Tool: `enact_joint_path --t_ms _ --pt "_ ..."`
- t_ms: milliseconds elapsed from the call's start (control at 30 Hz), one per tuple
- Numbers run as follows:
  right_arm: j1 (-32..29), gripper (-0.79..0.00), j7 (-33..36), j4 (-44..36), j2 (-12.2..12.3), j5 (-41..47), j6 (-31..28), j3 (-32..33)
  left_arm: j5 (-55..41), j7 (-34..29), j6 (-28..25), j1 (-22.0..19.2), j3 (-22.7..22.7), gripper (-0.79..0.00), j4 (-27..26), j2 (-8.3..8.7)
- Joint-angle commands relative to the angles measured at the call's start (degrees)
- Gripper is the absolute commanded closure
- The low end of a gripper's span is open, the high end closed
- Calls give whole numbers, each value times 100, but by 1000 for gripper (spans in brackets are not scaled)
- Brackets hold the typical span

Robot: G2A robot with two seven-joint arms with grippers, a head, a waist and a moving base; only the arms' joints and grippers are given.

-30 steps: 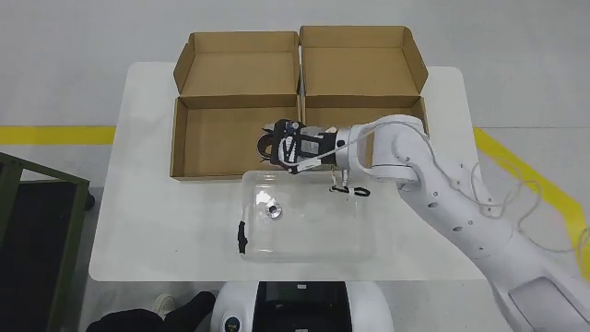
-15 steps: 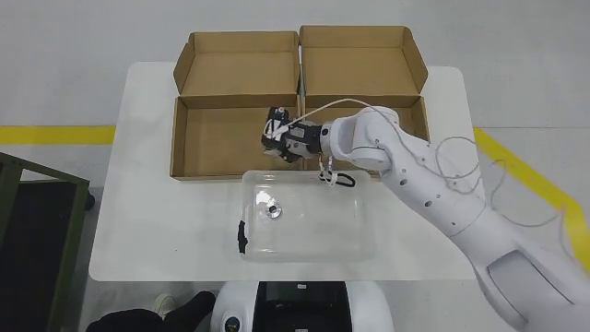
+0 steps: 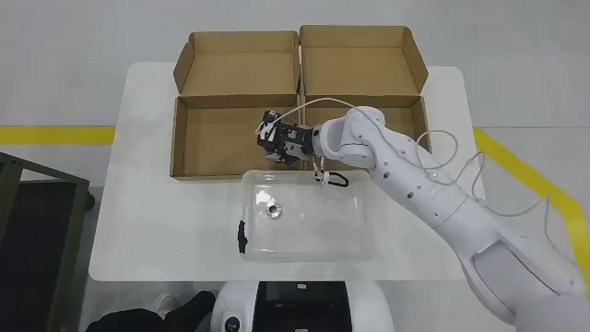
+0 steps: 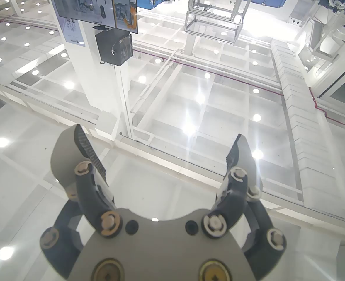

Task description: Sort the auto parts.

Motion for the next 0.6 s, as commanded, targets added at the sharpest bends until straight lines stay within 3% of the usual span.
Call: enact_joint_path --t_ms 0,200,567 --pt "12 -86 28 52 -35 2 -15 -18 0 0 0 0 0 -785 0 0" --pt "30 -336 75 226 -123 -1 -46 -33 0 0 0 0 0 -785 0 0" --pt "48 -372 92 244 -182 -39 -134 129 0 0 0 0 0 -785 0 0"
